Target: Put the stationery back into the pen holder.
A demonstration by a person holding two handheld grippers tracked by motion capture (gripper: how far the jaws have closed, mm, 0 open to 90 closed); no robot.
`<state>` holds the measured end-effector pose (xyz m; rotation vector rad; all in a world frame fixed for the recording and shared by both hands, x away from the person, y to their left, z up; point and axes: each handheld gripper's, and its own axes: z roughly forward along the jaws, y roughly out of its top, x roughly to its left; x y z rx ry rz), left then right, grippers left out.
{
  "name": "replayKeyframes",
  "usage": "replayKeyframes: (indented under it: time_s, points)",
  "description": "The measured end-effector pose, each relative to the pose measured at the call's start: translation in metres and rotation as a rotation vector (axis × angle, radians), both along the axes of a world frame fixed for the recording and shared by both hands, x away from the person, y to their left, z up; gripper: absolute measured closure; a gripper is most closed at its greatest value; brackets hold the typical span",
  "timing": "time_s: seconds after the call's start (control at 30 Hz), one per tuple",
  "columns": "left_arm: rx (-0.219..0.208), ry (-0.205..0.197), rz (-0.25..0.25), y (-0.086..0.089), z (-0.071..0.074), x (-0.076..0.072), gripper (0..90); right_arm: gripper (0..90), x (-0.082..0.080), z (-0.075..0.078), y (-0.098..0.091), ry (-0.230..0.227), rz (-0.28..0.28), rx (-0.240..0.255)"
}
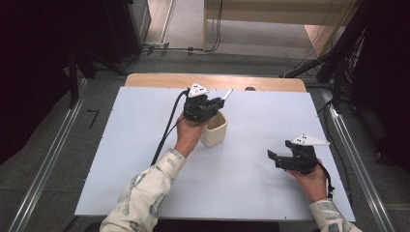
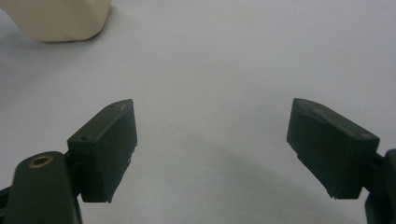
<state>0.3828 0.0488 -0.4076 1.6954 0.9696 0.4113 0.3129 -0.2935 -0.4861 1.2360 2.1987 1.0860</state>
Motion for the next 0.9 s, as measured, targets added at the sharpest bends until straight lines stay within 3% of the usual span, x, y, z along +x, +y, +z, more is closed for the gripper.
replayKeyframes:
  time_s: [0.9]
  points:
    - [-0.019,-0.003,0.015,-0.0006,-0.0003,0.0076,78.9,14.2,0.0002,-0.0003,-0.0005,0.003,0.001,-0.002]
